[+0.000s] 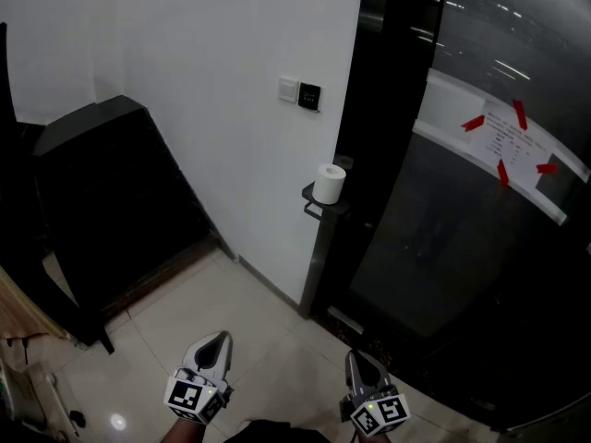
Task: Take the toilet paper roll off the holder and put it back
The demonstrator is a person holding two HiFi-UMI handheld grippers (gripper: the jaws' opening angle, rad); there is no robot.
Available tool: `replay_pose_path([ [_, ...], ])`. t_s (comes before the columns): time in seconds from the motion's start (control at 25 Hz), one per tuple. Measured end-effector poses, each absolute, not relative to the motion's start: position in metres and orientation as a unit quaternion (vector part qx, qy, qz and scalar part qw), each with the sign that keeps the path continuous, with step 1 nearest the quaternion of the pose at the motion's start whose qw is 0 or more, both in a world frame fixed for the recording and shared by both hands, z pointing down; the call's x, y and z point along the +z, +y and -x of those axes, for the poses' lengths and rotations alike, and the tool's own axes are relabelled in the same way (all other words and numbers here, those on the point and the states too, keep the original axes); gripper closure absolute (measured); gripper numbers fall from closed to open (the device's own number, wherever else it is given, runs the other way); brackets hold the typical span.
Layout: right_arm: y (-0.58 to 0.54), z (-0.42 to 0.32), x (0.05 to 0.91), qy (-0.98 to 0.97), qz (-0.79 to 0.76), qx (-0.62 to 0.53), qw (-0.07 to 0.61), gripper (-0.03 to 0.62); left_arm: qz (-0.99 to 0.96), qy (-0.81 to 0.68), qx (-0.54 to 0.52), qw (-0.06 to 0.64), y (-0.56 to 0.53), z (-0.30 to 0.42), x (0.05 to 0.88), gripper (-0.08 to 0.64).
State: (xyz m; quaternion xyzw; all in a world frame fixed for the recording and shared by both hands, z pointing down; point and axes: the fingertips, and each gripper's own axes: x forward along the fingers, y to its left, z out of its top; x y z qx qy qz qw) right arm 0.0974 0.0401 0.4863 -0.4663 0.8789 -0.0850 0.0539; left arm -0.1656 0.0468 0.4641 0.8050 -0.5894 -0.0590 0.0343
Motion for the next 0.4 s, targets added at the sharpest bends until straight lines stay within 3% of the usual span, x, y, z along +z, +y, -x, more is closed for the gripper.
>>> replay_pose_path([
  [0.4,0.049,-0.1,0.488,0.879,0.466,-0.087,0.049,0.58,-0.811,-0.58,-0.053,0.043,0.055,0.154,0.462,0.558],
])
